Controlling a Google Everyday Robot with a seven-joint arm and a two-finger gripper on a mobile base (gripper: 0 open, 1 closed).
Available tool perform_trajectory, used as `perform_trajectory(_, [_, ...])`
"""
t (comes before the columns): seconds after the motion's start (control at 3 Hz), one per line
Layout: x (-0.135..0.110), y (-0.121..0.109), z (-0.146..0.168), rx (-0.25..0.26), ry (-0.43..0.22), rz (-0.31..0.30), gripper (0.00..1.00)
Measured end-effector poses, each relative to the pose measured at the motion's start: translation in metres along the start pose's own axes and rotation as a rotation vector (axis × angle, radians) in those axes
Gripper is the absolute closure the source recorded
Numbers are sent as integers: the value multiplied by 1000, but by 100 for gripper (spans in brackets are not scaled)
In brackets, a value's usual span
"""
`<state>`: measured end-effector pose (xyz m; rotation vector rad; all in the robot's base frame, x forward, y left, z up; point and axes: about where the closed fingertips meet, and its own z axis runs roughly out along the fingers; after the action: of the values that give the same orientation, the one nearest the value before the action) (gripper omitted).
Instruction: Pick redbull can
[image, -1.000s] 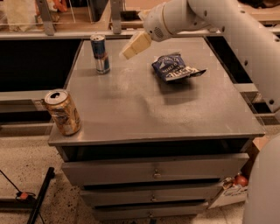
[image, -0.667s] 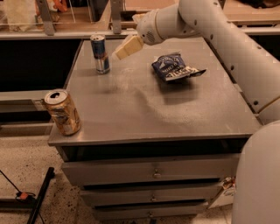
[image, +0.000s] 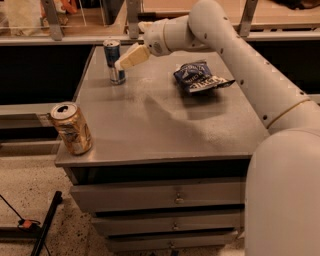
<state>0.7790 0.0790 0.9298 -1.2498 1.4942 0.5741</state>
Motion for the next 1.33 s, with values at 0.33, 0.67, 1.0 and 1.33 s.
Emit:
perform_trajectory(0.33, [-1, 4, 18, -22, -24, 13, 0])
perform_trajectory(0.67, [-2, 10, 32, -47, -30, 20, 0])
perform_trajectory(1.0, [-5, 18, 41, -80, -32, 12, 18])
perform_trajectory(1.33, [-10, 25, 47, -114, -51, 14, 42])
